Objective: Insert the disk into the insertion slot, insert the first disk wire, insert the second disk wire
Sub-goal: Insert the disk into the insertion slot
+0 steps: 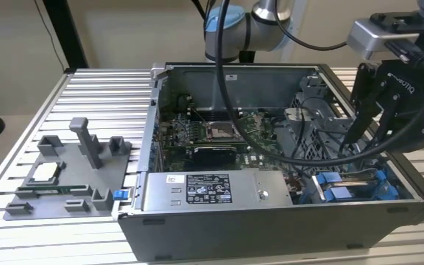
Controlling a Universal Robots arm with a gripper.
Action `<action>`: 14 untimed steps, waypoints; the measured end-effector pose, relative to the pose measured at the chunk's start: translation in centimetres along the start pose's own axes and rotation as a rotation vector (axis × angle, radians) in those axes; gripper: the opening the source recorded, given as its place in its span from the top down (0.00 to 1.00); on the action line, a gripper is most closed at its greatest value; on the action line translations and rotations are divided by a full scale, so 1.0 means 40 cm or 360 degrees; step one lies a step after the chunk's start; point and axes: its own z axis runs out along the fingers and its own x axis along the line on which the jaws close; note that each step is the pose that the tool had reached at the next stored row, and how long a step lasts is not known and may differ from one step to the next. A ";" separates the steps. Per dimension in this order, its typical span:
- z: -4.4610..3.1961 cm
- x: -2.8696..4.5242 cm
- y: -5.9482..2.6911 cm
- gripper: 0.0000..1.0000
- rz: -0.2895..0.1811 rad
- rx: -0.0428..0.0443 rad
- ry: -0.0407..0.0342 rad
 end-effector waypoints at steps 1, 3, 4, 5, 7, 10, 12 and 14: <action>0.000 -0.009 0.000 0.00 0.0000 0.0001 0.0000; 0.001 -0.022 0.000 0.00 0.0000 0.0002 0.0000; 0.001 -0.026 0.000 0.00 0.0000 0.0003 0.0000; 0.001 -0.028 -0.002 0.00 0.0000 0.0005 0.0000; 0.002 -0.028 -0.003 0.00 0.0000 0.0009 0.0000; 0.005 -0.030 -0.004 0.00 0.0000 0.0017 0.0000; 0.006 -0.032 -0.004 0.00 -0.0001 0.0019 0.0000; 0.007 -0.035 -0.005 0.00 -0.0001 0.0021 0.0000</action>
